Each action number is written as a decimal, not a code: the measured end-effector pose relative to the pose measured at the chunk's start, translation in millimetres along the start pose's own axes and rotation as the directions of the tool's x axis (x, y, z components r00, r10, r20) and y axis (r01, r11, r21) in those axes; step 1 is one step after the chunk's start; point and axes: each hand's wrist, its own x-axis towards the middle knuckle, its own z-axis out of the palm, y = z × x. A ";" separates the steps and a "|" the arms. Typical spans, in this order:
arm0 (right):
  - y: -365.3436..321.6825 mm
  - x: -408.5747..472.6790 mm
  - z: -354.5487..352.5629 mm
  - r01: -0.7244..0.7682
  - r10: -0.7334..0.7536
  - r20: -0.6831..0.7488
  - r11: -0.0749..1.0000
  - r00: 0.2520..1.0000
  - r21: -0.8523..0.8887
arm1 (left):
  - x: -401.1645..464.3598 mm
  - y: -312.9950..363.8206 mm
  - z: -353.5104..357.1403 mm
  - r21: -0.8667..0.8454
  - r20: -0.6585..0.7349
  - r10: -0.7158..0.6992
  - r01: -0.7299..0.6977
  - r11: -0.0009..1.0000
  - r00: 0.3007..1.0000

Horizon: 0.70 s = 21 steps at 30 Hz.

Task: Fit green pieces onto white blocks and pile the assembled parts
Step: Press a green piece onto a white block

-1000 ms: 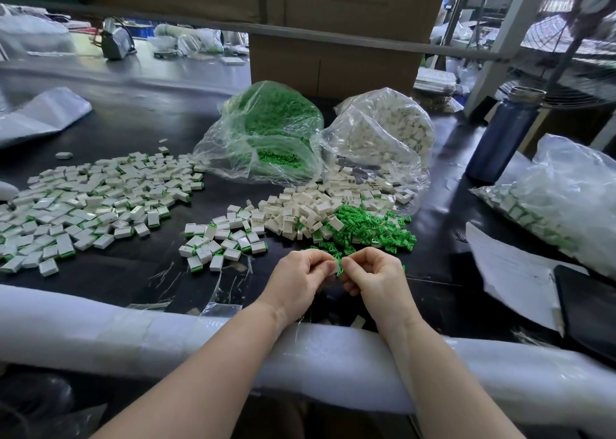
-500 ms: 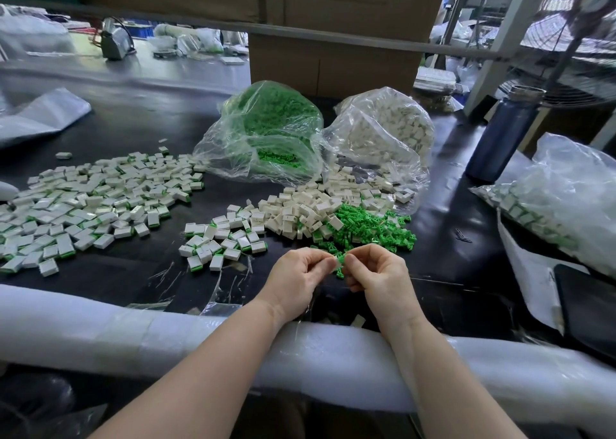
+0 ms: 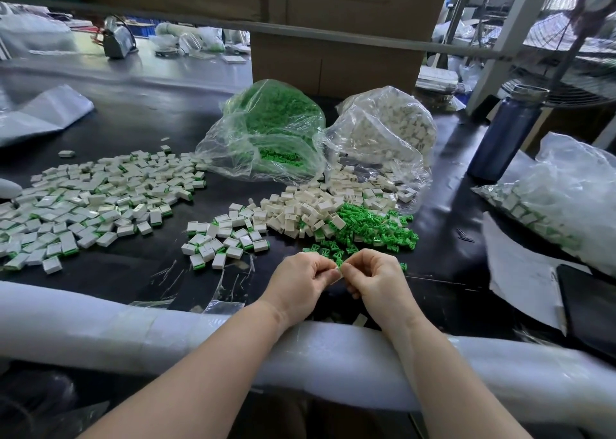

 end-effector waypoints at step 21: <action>-5.6 -2.3 -0.7 -0.021 0.010 0.045 0.966 0.999 0.258 | -0.7 10.2 -5.6 -0.313 0.006 -0.054 0.053 0.948 0.999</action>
